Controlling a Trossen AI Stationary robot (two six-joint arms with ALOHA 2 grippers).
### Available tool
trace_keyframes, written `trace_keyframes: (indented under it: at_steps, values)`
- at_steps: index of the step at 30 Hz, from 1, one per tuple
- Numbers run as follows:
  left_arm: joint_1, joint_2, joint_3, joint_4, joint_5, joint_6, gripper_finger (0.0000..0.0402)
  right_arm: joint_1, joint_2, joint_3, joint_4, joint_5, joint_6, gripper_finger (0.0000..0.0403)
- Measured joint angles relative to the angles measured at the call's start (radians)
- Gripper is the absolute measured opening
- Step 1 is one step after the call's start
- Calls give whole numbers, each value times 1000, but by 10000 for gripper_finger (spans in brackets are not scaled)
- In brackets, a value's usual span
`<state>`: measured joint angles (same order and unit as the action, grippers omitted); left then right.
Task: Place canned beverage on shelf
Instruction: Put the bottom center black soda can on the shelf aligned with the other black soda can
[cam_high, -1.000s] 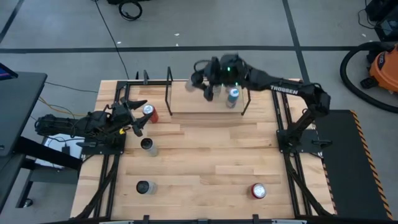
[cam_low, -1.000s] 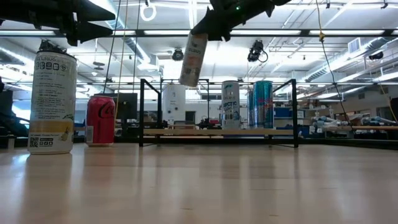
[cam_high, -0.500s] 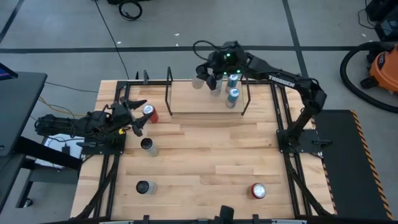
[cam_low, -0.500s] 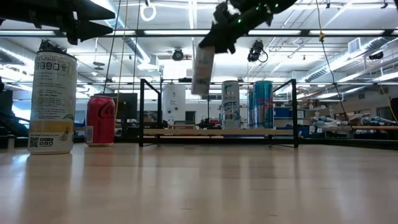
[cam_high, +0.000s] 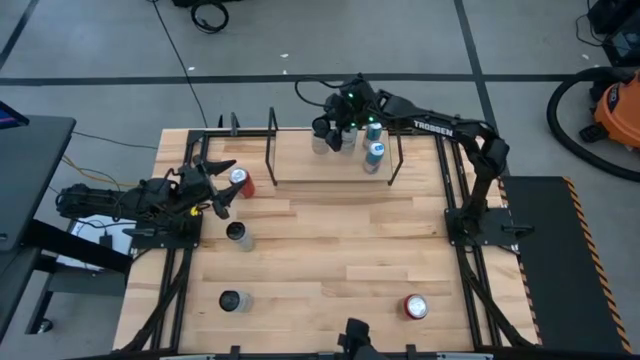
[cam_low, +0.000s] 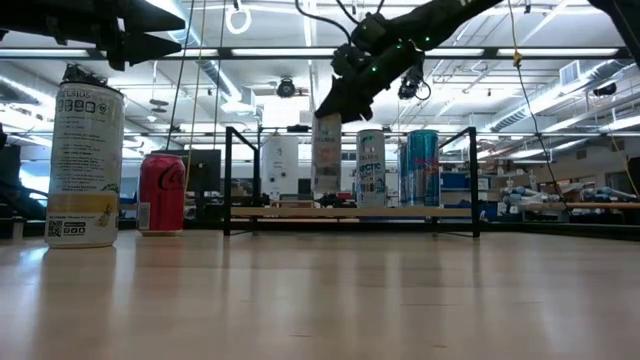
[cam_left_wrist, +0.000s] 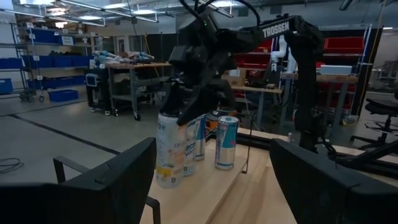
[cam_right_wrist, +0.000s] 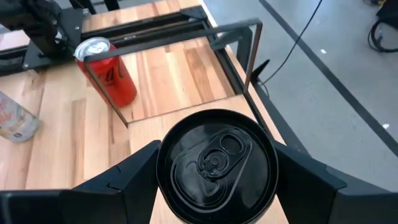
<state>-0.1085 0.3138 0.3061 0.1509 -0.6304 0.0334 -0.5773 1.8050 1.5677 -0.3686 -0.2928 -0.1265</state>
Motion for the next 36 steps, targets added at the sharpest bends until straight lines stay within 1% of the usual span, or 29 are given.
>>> trace_keyframes:
  at_steps: [9, 18, 27, 30, 36]
  values:
    - [0, 0, 0, 2, 0, 0, 316, -9, 44, 0, 2, -5, -9, 272]
    - [0, 0, 0, 2, 0, 0, 316, -16, 44, 0, 12, -4, -38, 273]
    - [0, 0, 0, 2, 0, 0, 316, -20, 43, 0, -1, 1, -49, 300]
    - [0, 0, 0, 2, 0, -1, 316, -20, 43, 0, -4, -17, -50, 295]
    - [0, 0, 0, 2, 0, -1, 316, -20, 42, 0, -11, 2, -53, 287]
